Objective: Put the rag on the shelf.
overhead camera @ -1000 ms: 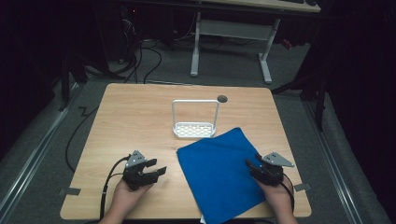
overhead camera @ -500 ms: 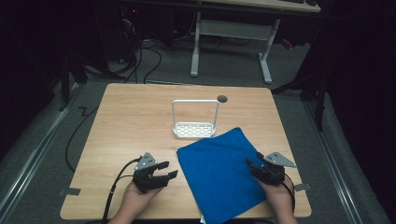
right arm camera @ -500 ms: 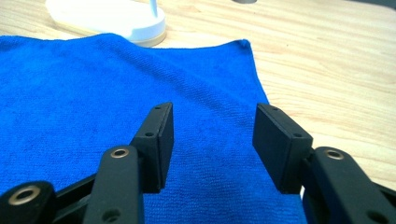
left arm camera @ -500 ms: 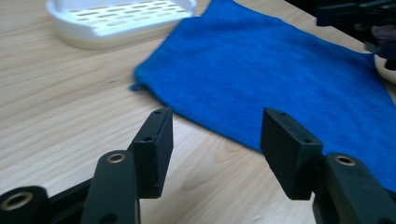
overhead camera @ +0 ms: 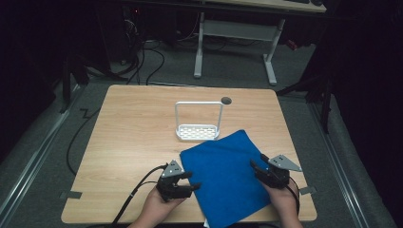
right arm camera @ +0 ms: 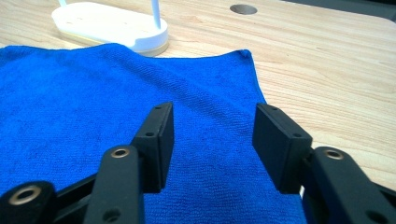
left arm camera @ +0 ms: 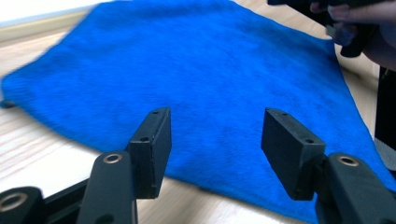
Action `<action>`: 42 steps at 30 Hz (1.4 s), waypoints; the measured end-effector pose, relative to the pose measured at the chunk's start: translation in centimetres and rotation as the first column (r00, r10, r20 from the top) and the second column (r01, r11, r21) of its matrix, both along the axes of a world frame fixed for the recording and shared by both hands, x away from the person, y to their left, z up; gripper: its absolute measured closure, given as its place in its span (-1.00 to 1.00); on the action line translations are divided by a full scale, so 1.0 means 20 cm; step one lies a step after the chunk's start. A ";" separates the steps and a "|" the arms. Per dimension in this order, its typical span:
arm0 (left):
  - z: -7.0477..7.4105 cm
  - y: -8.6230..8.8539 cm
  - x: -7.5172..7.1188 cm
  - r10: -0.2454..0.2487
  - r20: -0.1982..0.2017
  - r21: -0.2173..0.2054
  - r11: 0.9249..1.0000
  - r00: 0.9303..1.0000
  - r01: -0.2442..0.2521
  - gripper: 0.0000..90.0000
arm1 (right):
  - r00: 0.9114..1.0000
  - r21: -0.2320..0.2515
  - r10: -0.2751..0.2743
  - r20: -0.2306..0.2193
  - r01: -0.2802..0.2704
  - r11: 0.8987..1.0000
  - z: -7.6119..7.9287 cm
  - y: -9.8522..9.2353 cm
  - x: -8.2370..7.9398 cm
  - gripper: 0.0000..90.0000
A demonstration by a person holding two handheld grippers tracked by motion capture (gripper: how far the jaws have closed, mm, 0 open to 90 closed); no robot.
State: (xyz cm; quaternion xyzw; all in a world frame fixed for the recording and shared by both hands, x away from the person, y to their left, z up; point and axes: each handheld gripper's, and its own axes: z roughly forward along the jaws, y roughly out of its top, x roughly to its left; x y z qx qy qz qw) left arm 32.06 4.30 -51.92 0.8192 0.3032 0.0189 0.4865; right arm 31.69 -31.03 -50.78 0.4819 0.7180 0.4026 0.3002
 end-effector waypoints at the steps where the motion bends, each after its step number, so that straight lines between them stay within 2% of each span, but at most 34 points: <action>1: 0.00 -0.02 -0.01 -0.012 0.001 0.009 1.000 1.000 0.012 -0.01 | 1.000 -0.006 0.011 0.010 -0.011 1.000 0.00 0.00 0.00 0.12; 5: -0.01 -0.09 -0.04 -0.086 -0.011 0.055 0.995 0.996 0.087 0.24 | 1.000 -0.015 0.005 0.012 -0.005 1.000 0.00 0.01 -0.01 0.25; 7: -0.01 -0.12 -0.06 -0.112 0.003 0.103 0.988 0.994 0.111 0.43 | 1.000 -0.012 0.007 0.011 -0.007 1.000 0.01 0.00 -0.02 0.37; 8: -0.02 -0.13 -0.07 -0.117 0.009 0.122 0.986 0.993 0.115 0.52 | 1.000 -0.007 0.001 0.005 -0.001 1.000 0.02 0.00 -0.03 0.44; 10: -0.03 -0.15 -0.07 -0.124 -0.009 0.130 0.984 0.992 0.124 0.72 | 1.000 0.012 0.003 -0.004 -0.003 1.000 0.03 -0.01 -0.04 0.56; 14: -0.05 -0.17 -0.05 -0.134 -0.021 0.168 0.976 0.991 0.136 0.96 | 1.000 0.046 0.008 -0.007 -0.008 0.999 0.04 -0.04 -0.06 0.61; 20: -0.05 -0.17 -0.05 -0.158 -0.010 0.182 0.971 0.987 0.157 1.00 | 1.000 0.066 -0.002 -0.015 0.003 0.998 0.03 -0.07 -0.07 0.61; 25: -0.05 -0.10 -0.05 -0.175 -0.020 0.178 0.968 0.984 0.175 1.00 | 1.000 0.072 0.007 -0.011 -0.006 0.997 0.03 -0.07 -0.06 0.60; 30: -0.05 0.00 -0.04 -0.157 -0.031 0.185 0.969 0.987 0.160 1.00 | 0.998 0.084 0.044 -0.038 -0.041 0.996 0.03 -0.06 -0.05 0.61; 33: -0.05 0.08 -0.01 -0.129 -0.052 0.179 0.974 0.990 0.136 1.00 | 0.998 0.074 0.057 -0.031 -0.054 0.996 0.03 -0.06 -0.06 0.61; 37: -0.05 0.19 0.03 -0.069 -0.081 0.161 0.984 0.994 0.082 1.00 | 0.997 0.091 0.063 -0.036 -0.059 0.994 0.03 -0.05 -0.07 0.61; 40: -0.05 0.26 0.04 -0.041 -0.088 0.167 0.984 0.995 0.056 1.00 | 0.996 0.085 0.076 -0.048 -0.072 0.994 0.02 -0.03 -0.04 0.64; 42: -0.05 0.31 0.05 -0.031 -0.101 0.171 0.984 0.994 0.048 1.00 | 0.994 0.059 0.095 -0.060 -0.091 0.994 0.01 0.00 -0.02 0.66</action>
